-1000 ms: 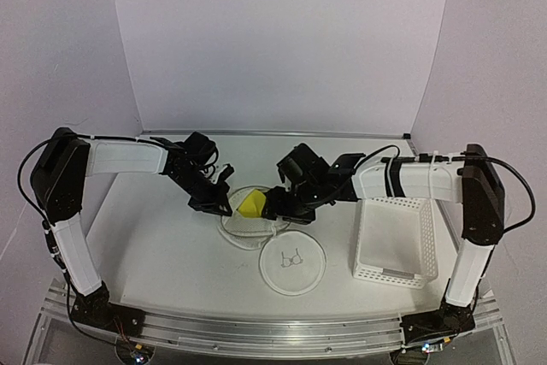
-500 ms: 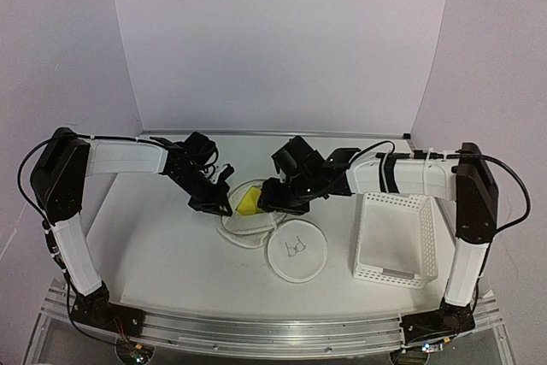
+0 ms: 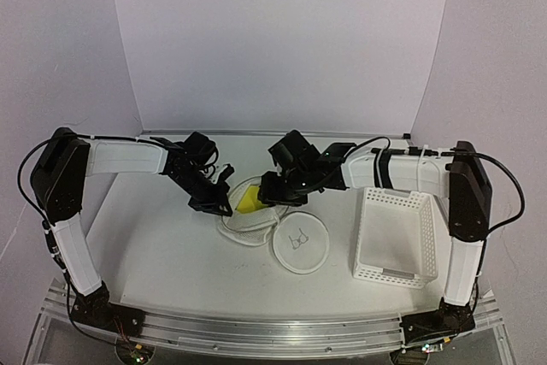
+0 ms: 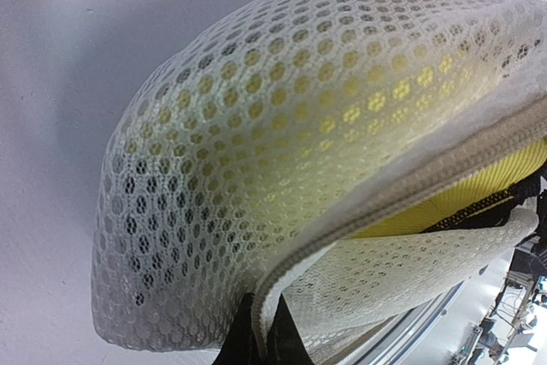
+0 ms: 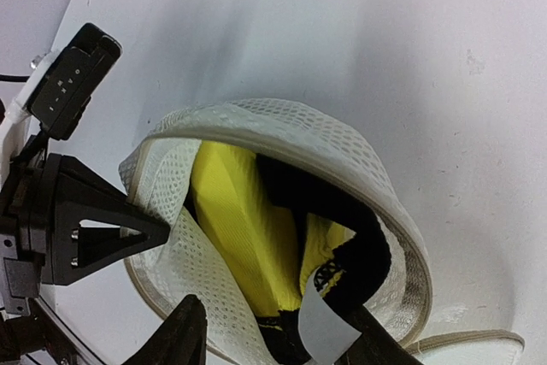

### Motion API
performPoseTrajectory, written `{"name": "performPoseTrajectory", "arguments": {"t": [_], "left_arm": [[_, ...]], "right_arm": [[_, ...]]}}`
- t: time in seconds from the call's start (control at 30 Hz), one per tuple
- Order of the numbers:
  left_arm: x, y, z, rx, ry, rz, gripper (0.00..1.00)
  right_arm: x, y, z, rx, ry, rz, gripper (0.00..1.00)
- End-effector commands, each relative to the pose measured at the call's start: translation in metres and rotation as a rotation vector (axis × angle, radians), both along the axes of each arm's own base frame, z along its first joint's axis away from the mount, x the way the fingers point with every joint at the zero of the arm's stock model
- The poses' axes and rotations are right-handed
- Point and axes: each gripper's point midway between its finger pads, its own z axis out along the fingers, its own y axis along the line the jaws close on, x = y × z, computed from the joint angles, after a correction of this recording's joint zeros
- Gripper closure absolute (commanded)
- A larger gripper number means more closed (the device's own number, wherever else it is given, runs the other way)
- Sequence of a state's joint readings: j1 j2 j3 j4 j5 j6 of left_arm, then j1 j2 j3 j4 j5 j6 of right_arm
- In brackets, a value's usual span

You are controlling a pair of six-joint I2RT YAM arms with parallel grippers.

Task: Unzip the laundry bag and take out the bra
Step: Pick up the bra from the laundry bag.

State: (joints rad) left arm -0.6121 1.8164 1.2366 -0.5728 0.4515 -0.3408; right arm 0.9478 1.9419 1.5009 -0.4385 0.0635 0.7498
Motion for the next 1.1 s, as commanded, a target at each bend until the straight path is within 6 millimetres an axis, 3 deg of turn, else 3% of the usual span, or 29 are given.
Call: {"name": "performPoseTrajectory", "arguments": {"t": [0.0,0.17,0.43,0.53,0.73,1.07], "left_arm": [[0.005,-0.006,0.009,-0.037,-0.033,-0.013,1.00],[0.005,-0.006,0.009,-0.037,-0.033,-0.013,1.00],[0.005,-0.006,0.008,-0.038,-0.030,-0.016,1.00],[0.004,-0.006,0.008,-0.038,-0.032,-0.017,1.00],[0.003,-0.005,0.006,-0.033,-0.027,-0.014,1.00],[0.004,-0.008,0.008,-0.046,-0.023,-0.018,1.00]], "right_arm": [[0.016,0.006,0.026,0.009,-0.089,-0.003,0.49],[0.018,0.006,0.024,-0.007,-0.097,0.002,0.49],[0.013,0.008,-0.017,-0.057,-0.027,0.022,0.49],[0.011,0.012,-0.024,-0.056,-0.010,0.040,0.52],[0.011,0.014,-0.018,-0.044,-0.021,0.052,0.61],[0.018,0.012,0.014,-0.016,-0.102,0.043,0.59]]}}
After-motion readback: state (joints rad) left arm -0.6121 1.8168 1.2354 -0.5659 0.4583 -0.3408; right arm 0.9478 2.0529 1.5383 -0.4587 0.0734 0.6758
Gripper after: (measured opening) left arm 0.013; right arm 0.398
